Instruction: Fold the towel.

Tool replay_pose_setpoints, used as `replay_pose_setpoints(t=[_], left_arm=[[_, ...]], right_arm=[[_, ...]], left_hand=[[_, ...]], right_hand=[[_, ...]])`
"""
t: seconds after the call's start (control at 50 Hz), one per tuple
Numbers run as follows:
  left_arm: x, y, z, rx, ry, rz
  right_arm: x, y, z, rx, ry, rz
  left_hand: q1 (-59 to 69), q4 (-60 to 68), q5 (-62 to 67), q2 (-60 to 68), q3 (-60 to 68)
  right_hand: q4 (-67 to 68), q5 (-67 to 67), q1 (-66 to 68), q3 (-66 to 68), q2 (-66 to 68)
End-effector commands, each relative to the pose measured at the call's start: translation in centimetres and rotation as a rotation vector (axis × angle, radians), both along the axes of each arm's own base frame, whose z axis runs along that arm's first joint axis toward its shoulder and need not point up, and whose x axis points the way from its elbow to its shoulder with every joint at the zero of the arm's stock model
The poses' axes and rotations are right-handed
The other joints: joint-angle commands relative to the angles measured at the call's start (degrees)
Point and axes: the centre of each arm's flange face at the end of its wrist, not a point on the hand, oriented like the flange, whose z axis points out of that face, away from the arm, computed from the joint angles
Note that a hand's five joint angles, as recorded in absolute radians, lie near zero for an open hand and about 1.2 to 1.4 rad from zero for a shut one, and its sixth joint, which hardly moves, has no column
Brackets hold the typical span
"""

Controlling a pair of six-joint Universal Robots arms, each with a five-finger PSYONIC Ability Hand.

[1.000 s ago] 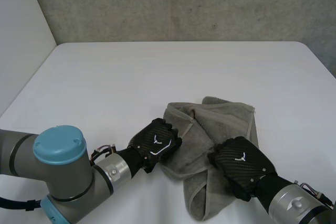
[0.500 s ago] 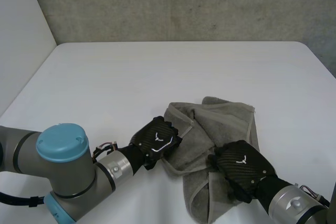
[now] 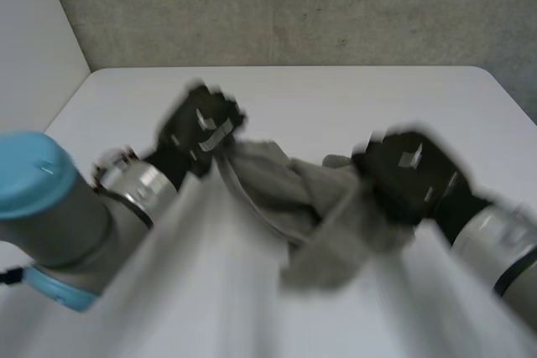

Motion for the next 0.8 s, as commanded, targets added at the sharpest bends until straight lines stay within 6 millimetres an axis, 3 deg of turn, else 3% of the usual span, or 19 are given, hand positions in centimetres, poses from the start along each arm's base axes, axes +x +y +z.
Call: replay_pose_setpoints(t=[0.02,0.04,0.06,0.08,0.12,0.16,0.24,0.28,0.3,0.34,0.4,0.44,0.6,0.62,0.72,0.74,0.76,0.78,0.8], left_arm=[[3.7,0.4,13.0,-0.181,0.359,0.116],[3.7,0.4,13.0,-0.181,0.36,0.116],[4.6,0.7,14.8,-0.195,0.422,0.132],[4.6,0.7,14.8,-0.195,0.422,0.132],[5.7,1.6,16.3,-0.182,0.465,0.146],[6.0,1.9,16.2,-0.155,0.451,0.156],[6.1,2.0,14.4,-0.059,0.404,0.175],[6.3,2.1,11.8,0.052,0.349,0.207],[6.3,2.1,11.8,0.053,0.349,0.207],[6.4,1.7,7.9,0.184,0.283,0.239],[6.5,1.4,5.9,0.243,0.253,0.258],[7.0,0.5,2.9,0.337,0.209,0.302],[7.2,-2.0,-1.8,0.395,0.064,0.348],[7.2,-2.0,-1.8,0.395,0.063,0.348],[6.1,-7.5,-1.8,0.269,0.059,0.356],[6.1,-7.5,-1.8,0.269,0.059,0.356],[5.7,-9.1,-0.8,0.21,0.091,0.355],[5.7,-9.2,-0.8,0.209,0.091,0.355],[5.2,-10.7,0.8,0.133,0.132,0.349]], right_arm=[[-1.9,-2.3,10.7,-0.178,-0.215,-0.092],[-2.6,-2.6,12.9,-0.211,-0.241,-0.114],[-3.4,-2.8,14.5,-0.237,-0.247,-0.14],[-3.4,-2.8,14.5,-0.237,-0.247,-0.14],[-4.5,-3.2,17.2,-0.278,-0.231,-0.182],[-5.0,-3.5,17.5,-0.266,-0.208,-0.199],[-5.2,-4.5,16.0,-0.192,-0.115,-0.201],[-4.8,-5.3,13.2,-0.118,0.027,-0.174],[-4.8,-5.3,13.2,-0.118,0.028,-0.174],[-4.5,-6.0,9.7,-0.031,0.169,-0.139],[-4.2,-6.2,8.1,0.007,0.227,-0.113],[-3.4,-6.2,5.4,0.082,0.312,-0.06],[-1.1,-8.0,1.3,0.169,0.387,-0.033],[-1.1,-8.0,1.3,0.169,0.387,-0.033],[2.6,-11.9,1.1,0.033,0.282,-0.055],[2.7,-12.0,1.1,0.032,0.281,-0.055],[3.4,-13.5,2.2,-0.036,0.23,-0.091],[3.4,-13.5,2.2,-0.036,0.229,-0.091],[4.0,-15.0,3.7,-0.119,0.171,-0.13]], left_hand=[[12.2,10.2,11.4,10.2,10.3],[12.2,10.2,11.4,10.2,10.3],[12.2,10.2,11.4,10.2,10.3],[12.2,10.2,11.4,10.2,10.3],[12.2,10.2,11.4,10.2,10.3],[12.2,10.2,11.4,10.2,10.3],[12.2,10.2,11.4,10.2,10.3],[12.2,10.2,11.4,10.2,10.3],[12.2,10.2,11.4,10.2,10.3],[12.2,10.2,11.4,10.2,10.3],[12.2,10.2,11.4,10.2,10.3],[12.2,10.2,11.4,10.2,10.3],[12.2,10.2,11.4,10.2,10.3],[12.2,10.2,11.4,10.2,10.3],[12.2,10.2,11.4,10.2,10.3],[12.2,10.2,11.4,10.2,10.3],[12.2,10.2,11.4,10.2,10.3],[12.2,10.2,11.4,10.2,10.3],[12.2,10.2,11.4,10.2,10.3]], right_hand=[[3.1,3.1,3.4,3.5,3.7],[3.1,3.1,3.4,3.5,3.7],[3.1,3.1,3.4,3.5,3.7],[3.1,3.1,3.4,3.5,3.7],[3.1,3.1,3.4,3.5,3.7],[3.1,3.1,3.4,3.5,3.7],[3.1,3.1,3.4,3.5,3.7],[3.1,3.1,3.4,3.5,3.7],[3.1,3.1,3.4,3.5,3.7],[3.1,3.1,3.4,3.5,3.7],[3.1,3.1,3.4,3.5,3.7],[3.1,3.1,3.4,3.5,3.7],[3.1,3.1,3.4,3.5,3.7],[3.1,3.1,3.4,3.5,3.7],[3.1,3.1,3.4,3.5,3.7],[3.1,3.1,3.4,3.5,3.7],[3.1,3.1,3.4,3.5,3.7],[3.1,3.1,3.4,3.5,3.7],[3.1,3.1,3.4,3.5,3.7]])
